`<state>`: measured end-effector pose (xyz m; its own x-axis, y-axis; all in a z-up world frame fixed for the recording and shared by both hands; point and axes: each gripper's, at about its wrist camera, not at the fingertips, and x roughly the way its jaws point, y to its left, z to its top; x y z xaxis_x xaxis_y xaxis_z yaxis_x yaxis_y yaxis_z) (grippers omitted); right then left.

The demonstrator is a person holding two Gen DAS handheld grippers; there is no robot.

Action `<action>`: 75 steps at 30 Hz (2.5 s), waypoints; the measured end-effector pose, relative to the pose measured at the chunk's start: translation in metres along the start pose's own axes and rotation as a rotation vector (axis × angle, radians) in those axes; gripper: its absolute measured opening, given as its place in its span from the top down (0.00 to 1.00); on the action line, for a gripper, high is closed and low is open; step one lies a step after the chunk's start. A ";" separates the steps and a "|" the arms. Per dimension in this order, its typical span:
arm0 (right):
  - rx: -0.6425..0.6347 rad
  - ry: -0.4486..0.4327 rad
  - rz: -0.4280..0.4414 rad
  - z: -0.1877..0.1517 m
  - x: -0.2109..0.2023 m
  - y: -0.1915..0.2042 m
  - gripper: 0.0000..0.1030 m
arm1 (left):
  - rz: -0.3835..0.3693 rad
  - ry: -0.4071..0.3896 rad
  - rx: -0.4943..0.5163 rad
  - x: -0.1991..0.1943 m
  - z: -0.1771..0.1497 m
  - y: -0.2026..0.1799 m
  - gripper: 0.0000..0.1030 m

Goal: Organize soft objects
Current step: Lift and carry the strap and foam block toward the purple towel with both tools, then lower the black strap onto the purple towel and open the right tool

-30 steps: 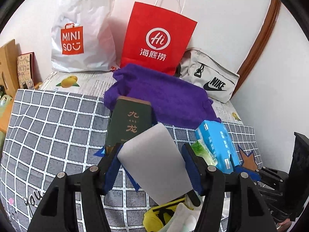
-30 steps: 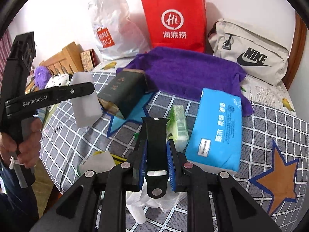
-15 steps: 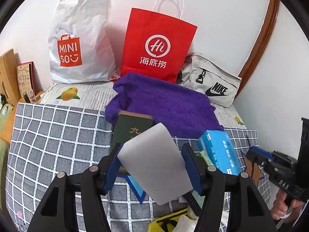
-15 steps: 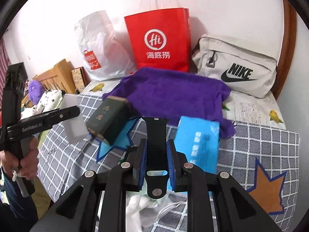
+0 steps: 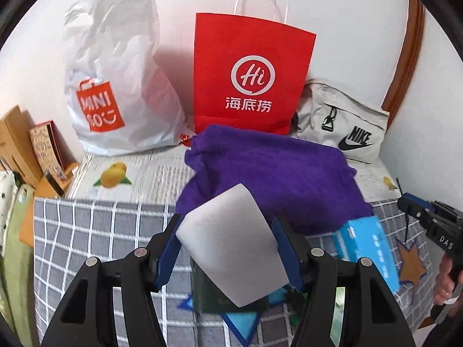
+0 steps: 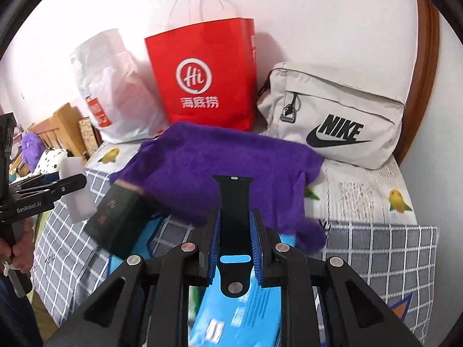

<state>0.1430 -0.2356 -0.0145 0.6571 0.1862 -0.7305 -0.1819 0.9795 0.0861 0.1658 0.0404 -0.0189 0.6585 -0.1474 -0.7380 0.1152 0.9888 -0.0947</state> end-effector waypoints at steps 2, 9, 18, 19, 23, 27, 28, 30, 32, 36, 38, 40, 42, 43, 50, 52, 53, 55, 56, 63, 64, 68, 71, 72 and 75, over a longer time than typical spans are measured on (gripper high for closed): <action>-0.001 -0.002 -0.003 0.007 0.010 -0.006 0.81 | 0.018 0.003 0.015 0.009 0.010 -0.002 0.42; 0.009 0.005 -0.024 0.028 0.046 -0.028 0.81 | 0.069 0.026 0.057 0.042 0.036 -0.011 0.42; 0.026 0.021 -0.033 0.043 0.085 -0.056 0.81 | 0.121 0.058 0.064 0.083 0.062 -0.015 0.42; 0.025 0.023 -0.034 0.044 0.087 -0.057 0.81 | 0.129 0.061 0.067 0.088 0.065 -0.017 0.42; 0.025 0.038 -0.034 0.049 0.103 -0.064 0.81 | 0.121 0.079 0.075 0.101 0.073 -0.022 0.42; 0.022 0.057 -0.028 0.054 0.118 -0.068 0.81 | 0.117 0.098 0.079 0.116 0.078 -0.025 0.42; 0.021 0.062 -0.030 0.056 0.122 -0.069 0.81 | 0.120 0.105 0.084 0.120 0.079 -0.025 0.42; 0.018 0.070 -0.034 0.059 0.129 -0.071 0.81 | 0.118 0.112 0.090 0.126 0.081 -0.026 0.42; 0.013 0.079 -0.038 0.062 0.136 -0.072 0.81 | 0.116 0.117 0.094 0.130 0.083 -0.026 0.42; 0.005 0.106 -0.040 0.066 0.150 -0.074 0.81 | 0.113 0.128 0.094 0.140 0.085 -0.024 0.42; 0.005 0.119 -0.039 0.067 0.157 -0.074 0.81 | 0.111 0.134 0.093 0.145 0.085 -0.023 0.42; 0.006 0.130 -0.032 0.068 0.164 -0.074 0.80 | 0.112 0.138 0.095 0.149 0.086 -0.023 0.42; 0.003 0.138 -0.018 0.068 0.168 -0.071 0.80 | 0.108 0.143 0.100 0.153 0.087 -0.024 0.42; -0.001 0.142 -0.015 0.069 0.170 -0.070 0.80 | 0.107 0.144 0.103 0.154 0.087 -0.023 0.42; -0.015 0.172 -0.004 0.069 0.183 -0.066 0.80 | 0.111 0.157 0.134 0.163 0.090 -0.030 0.42; -0.009 0.180 -0.003 0.068 0.188 -0.066 0.80 | 0.111 0.160 0.138 0.166 0.092 -0.031 0.42; -0.008 0.181 -0.003 0.068 0.189 -0.067 0.80 | 0.112 0.160 0.141 0.167 0.092 -0.032 0.42; -0.006 0.182 0.000 0.068 0.192 -0.067 0.79 | 0.112 0.162 0.148 0.169 0.093 -0.034 0.42; -0.005 0.183 0.006 0.068 0.192 -0.067 0.78 | 0.114 0.163 0.150 0.170 0.092 -0.034 0.42; -0.003 0.165 0.007 0.067 0.181 -0.069 0.66 | 0.108 0.182 0.155 0.178 0.092 -0.032 0.42; -0.004 0.161 0.005 0.067 0.179 -0.069 0.66 | 0.106 0.183 0.160 0.180 0.092 -0.033 0.42; -0.011 0.146 -0.020 0.065 0.163 -0.070 0.66 | 0.104 0.185 0.159 0.184 0.093 -0.033 0.42; -0.007 0.124 -0.027 0.061 0.150 -0.072 0.65 | 0.097 0.194 0.159 0.190 0.094 -0.033 0.42; -0.002 0.120 -0.027 0.059 0.146 -0.074 0.63 | 0.096 0.198 0.163 0.191 0.094 -0.034 0.41; 0.009 0.118 -0.029 0.054 0.139 -0.077 0.63 | 0.087 0.207 0.160 0.196 0.095 -0.036 0.40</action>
<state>0.2875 -0.2811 -0.0865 0.5709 0.1479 -0.8076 -0.1568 0.9852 0.0695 0.3614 -0.0261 -0.0967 0.5069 -0.0383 -0.8612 0.1918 0.9790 0.0694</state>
